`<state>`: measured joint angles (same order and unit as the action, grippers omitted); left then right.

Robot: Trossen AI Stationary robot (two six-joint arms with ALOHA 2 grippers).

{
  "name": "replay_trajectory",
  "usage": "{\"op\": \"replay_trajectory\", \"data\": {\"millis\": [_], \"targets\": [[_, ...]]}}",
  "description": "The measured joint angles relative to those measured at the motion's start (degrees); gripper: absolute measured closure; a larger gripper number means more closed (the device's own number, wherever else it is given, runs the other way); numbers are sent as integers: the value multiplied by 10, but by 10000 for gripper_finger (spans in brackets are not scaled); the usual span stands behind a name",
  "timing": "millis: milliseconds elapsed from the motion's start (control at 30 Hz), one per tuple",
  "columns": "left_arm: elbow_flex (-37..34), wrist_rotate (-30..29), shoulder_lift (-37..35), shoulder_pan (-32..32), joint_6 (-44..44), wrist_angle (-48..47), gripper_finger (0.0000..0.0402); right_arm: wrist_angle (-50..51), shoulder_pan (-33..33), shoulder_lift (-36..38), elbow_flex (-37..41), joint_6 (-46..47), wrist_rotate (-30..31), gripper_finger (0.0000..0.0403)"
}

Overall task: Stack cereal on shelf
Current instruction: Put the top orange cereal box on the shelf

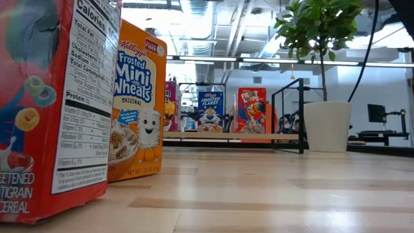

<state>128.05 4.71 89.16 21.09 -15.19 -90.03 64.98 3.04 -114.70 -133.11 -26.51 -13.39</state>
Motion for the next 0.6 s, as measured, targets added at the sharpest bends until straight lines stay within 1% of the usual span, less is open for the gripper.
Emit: {"op": "replay_trajectory", "data": {"millis": [100, 167, 267, 333, 400, 433, 467, 533, 600], "targets": [[0, 0, -8, 0, 5, 0, 105, 5, -29, -26, 5, -36, -2, 116], [0, 0, -15, 0, 8, 0, 105, -39, -44, -55, 1, -66, -4, 116], [0, -3, -22, 0, 9, 0, 105, -45, -55, -81, 5, -92, -15, 116], [0, -5, -24, 0, 15, 0, 105, -116, -60, -99, 1, -96, -40, 116], [0, -5, -26, 0, 19, 0, 105, -87, -65, -117, 5, -93, -53, 116], [0, -5, -26, 0, 21, 1, 105, -136, -68, -131, 1, -93, -64, 116], [0, -5, -27, 0, 26, 0, 105, -155, -69, -139, 2, -92, -73, 117], [0, -5, -29, 0, 31, 0, 105, -114, -69, -147, 6, -90, -90, 116], [0, -5, -30, 0, 32, 0, 105, -176, -70, -159, 2, -86, -115, 117]]}}
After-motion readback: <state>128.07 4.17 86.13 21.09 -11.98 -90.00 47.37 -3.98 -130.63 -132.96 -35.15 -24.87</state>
